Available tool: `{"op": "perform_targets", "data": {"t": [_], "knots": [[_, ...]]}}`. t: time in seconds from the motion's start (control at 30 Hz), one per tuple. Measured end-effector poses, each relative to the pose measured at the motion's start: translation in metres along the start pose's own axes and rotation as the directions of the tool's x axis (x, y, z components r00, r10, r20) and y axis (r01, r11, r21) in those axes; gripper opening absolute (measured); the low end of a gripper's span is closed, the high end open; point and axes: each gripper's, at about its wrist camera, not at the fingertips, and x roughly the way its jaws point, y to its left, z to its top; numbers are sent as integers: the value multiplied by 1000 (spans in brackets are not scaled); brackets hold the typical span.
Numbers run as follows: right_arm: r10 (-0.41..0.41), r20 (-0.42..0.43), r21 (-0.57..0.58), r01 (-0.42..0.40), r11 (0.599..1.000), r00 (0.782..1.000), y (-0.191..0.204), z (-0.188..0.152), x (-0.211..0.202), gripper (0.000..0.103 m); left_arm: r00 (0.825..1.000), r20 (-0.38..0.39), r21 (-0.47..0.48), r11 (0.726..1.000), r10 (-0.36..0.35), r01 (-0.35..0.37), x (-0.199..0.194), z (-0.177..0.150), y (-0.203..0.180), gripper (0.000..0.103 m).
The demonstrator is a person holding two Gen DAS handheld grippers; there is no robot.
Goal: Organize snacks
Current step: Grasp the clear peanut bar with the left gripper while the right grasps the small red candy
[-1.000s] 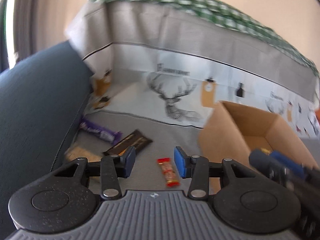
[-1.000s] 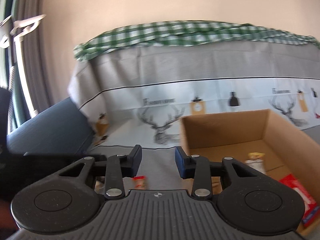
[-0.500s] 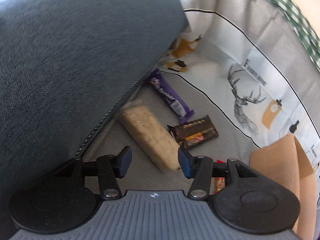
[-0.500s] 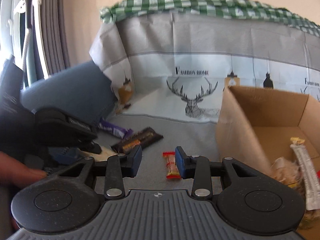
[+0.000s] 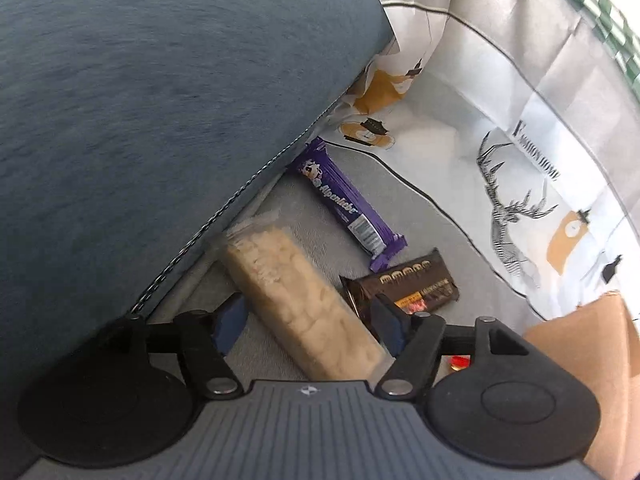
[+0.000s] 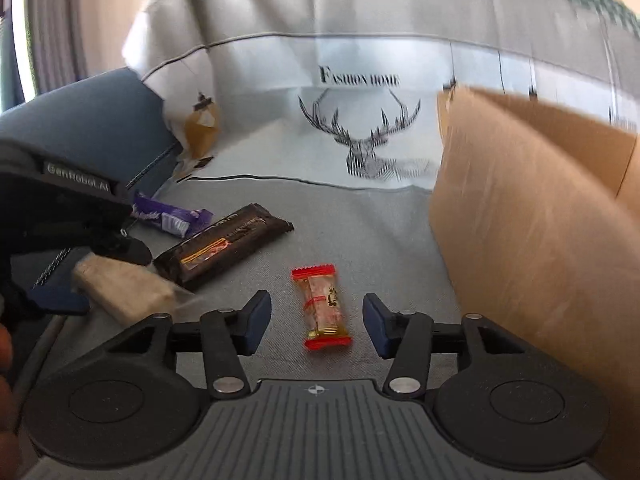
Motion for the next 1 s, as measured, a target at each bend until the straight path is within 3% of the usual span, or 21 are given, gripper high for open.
{"op": "perform_targets", "data": {"t": [0.2, 0.23, 0.3, 0.37, 0.53, 0.8, 1.0], "knots": [[-28, -62, -21, 27, 999, 998, 4, -2, 24, 52, 998, 2, 55, 997, 58, -58, 15, 2, -13, 76], [-31, -58, -22, 30, 999, 998, 4, -2, 25, 47, 998, 4, 63, 996, 60, -61, 15, 1, -14, 76], [-23, -57, -34, 22, 999, 998, 4, -1, 25, 26, 997, 4, 76, 994, 72, -73, 15, 0, -16, 76], [-7, -59, -36, 5, 999, 998, 4, -1, 23, 20, 996, 1, 86, 993, 86, -85, 14, 0, -17, 73], [28, -53, -66, -32, 997, 998, 4, 1, 4, 18, 995, -34, 99, 991, 98, -94, 5, -1, -13, 44], [129, -84, -118, -139, 983, 988, 2, -18, -67, 18, 988, -138, 119, 991, 73, -56, -25, -18, 9, 41], [181, -83, -148, -192, 970, 980, -5, -38, -128, 18, 984, -173, 209, 975, -32, 69, -67, -42, 8, 40]]}}
